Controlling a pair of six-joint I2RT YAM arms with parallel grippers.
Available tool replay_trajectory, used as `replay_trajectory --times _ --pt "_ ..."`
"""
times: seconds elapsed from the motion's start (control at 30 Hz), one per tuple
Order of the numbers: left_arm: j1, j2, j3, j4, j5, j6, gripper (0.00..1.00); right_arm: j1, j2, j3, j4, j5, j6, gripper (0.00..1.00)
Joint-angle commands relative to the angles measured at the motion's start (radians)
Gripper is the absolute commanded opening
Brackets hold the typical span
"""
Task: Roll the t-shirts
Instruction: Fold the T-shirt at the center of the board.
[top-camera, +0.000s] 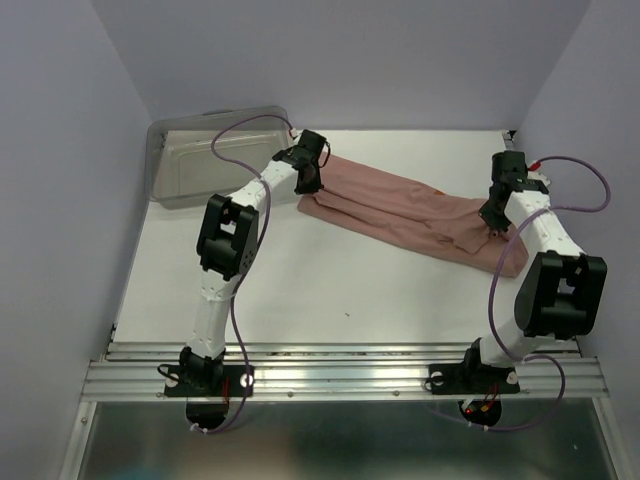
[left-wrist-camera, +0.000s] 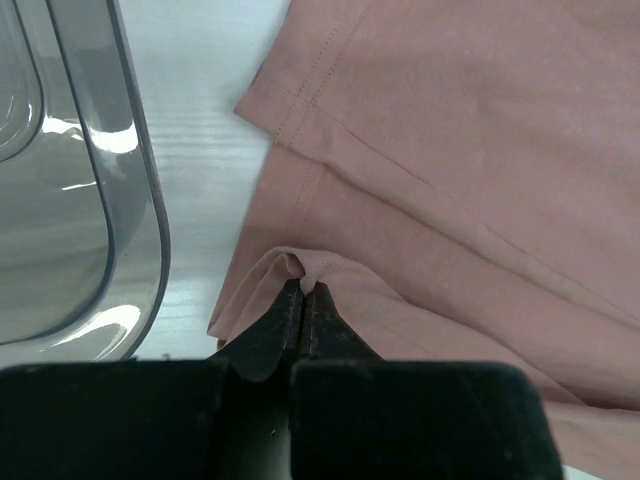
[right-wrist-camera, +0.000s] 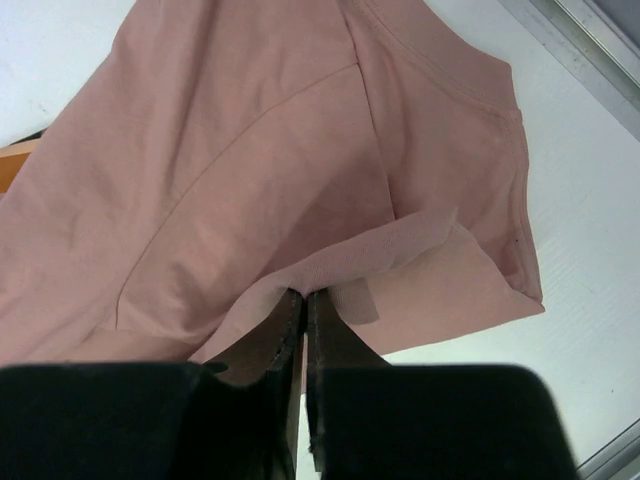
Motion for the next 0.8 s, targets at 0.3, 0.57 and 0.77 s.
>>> replay_trajectory --times 0.3,0.57,0.77 --pt "-0.005 -0.082 0.068 0.024 0.026 0.041 0.50 -0.051 0.019 0.079 0.091 -0.002 -0.041 0.70" --pt "-0.034 -0.211 -0.060 0.069 0.061 0.065 0.50 -0.064 -0.103 -0.081 0.118 -0.266 -0.032 0.71" --pt "-0.057 -0.238 -0.169 0.092 0.087 0.055 0.48 -0.064 -0.099 -0.208 0.180 -0.384 0.003 0.71"
